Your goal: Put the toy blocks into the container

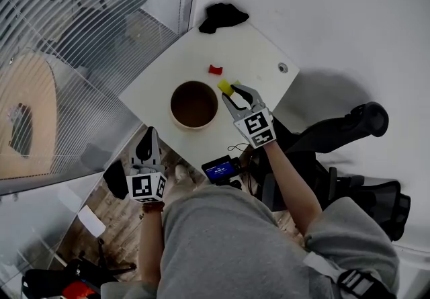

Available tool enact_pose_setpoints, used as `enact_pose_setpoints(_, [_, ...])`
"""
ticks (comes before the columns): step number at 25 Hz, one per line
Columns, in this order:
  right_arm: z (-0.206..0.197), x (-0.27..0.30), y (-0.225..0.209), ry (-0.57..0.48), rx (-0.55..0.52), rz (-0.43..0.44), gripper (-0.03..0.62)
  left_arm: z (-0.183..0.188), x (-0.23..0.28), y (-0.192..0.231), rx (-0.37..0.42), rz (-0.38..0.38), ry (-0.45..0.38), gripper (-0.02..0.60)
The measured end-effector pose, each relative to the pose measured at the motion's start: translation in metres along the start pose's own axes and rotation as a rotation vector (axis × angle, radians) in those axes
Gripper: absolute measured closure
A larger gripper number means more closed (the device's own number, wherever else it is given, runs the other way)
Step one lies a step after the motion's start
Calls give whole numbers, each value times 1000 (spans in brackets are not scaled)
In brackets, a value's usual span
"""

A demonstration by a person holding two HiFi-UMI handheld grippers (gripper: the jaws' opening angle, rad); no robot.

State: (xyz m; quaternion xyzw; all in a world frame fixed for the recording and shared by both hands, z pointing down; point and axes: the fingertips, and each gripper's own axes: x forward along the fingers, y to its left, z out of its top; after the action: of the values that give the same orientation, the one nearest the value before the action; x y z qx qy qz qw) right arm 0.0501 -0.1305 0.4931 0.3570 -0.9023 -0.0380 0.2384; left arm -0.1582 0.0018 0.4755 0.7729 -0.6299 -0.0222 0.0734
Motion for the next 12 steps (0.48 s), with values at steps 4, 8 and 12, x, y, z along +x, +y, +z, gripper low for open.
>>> enact_pose_setpoints(4, [8, 9, 12, -12, 1, 20, 454, 0, 0, 4, -8, 10, -7, 574])
enact_pose_setpoints(8, [17, 16, 21, -30, 3, 39, 454, -3, 0, 6, -12, 20, -4, 574])
enact_pose_setpoints(12, [22, 22, 34, -35, -5, 64, 454, -4, -1, 8, -13, 26, -4, 574])
